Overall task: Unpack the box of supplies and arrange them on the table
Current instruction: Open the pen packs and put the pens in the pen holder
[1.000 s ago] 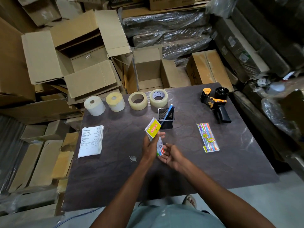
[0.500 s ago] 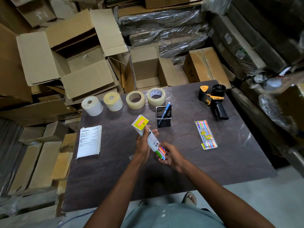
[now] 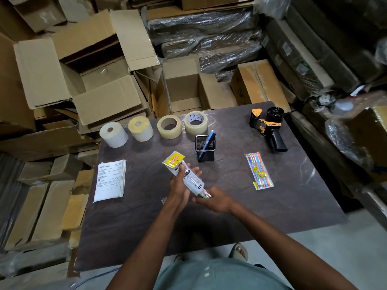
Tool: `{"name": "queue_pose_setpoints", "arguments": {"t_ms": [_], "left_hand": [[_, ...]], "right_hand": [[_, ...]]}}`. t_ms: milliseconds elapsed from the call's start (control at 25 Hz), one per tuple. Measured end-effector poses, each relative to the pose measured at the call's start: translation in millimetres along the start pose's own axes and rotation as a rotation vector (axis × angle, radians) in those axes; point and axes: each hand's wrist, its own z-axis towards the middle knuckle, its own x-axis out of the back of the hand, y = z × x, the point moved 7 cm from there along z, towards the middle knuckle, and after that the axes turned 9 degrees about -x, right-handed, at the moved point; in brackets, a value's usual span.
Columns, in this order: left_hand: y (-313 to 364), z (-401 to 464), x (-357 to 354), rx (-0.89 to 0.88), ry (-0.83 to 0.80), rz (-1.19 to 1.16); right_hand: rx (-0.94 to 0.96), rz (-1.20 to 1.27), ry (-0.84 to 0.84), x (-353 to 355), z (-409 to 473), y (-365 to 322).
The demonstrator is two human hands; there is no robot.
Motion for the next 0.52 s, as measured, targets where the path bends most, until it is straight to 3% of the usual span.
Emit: {"name": "queue_pose_setpoints", "arguments": {"t_ms": [160,360,520], "left_hand": [[6,6,10,-0.019,0.067,-0.026],[19,31,51,-0.074,0.252,-0.067],[3,26,76,0.012,0.328,0.226]], "right_hand": [[-0.007,-0.046,0.036,6,-7,8],[-0.194,-0.041,0.068,23,-10,42],[-0.286,0.014,0.219,44,-12,51]]}}
